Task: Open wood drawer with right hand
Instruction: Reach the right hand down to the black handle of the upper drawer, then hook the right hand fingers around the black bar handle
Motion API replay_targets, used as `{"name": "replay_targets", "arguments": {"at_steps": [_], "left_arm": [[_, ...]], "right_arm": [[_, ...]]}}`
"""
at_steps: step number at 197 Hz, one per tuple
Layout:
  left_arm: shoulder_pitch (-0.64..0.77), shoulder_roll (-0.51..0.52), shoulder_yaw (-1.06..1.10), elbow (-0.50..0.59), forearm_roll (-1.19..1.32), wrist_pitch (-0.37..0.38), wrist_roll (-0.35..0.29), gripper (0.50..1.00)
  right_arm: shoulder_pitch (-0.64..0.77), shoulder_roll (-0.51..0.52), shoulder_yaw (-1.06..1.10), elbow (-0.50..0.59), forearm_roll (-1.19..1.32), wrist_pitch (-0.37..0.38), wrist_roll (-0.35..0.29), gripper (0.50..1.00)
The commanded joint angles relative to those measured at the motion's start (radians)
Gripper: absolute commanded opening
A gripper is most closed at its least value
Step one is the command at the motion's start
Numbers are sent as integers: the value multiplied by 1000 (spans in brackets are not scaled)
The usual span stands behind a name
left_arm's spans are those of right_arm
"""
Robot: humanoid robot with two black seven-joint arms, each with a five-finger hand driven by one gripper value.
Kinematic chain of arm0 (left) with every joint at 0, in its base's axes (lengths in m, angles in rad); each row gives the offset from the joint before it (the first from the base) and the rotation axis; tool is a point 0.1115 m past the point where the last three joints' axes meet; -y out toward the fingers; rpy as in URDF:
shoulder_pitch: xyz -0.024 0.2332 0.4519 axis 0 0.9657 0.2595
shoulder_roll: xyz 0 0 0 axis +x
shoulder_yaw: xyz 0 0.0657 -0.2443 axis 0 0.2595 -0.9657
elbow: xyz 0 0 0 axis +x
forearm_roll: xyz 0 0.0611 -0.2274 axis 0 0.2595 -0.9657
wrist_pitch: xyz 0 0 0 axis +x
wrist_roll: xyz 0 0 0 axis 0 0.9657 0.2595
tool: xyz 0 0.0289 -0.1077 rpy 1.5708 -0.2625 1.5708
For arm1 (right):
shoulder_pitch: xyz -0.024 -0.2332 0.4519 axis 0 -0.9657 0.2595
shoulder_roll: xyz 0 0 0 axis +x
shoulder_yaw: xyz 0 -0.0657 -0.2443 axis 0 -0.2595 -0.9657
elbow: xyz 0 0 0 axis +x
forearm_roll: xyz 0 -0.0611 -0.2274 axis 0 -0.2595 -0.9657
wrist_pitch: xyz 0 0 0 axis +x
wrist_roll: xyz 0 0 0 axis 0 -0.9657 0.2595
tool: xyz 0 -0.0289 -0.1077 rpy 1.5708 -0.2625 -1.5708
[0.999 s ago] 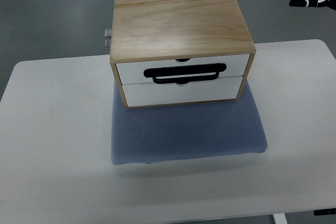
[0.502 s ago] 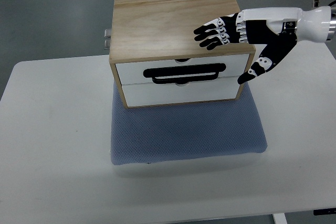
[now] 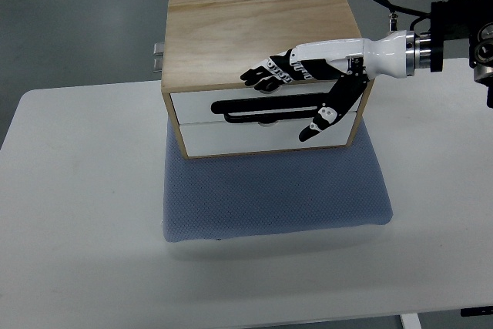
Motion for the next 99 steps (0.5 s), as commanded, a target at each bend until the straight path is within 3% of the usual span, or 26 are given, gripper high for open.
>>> {"name": "replay_targets", "arguments": {"at_steps": [1,55,99], "left_arm": [[0,0,0,0,0,0,0,1000],[0,0,0,0,0,0,0,1000],[0,0,0,0,0,0,0,1000]], "right_arm": [[-16,16,0,-21,-24,-2,-1,944],[-34,44,0,-22,-42,-3,-3,944],[-63,77,-19,-54,-65,-51,-3,944]]}}
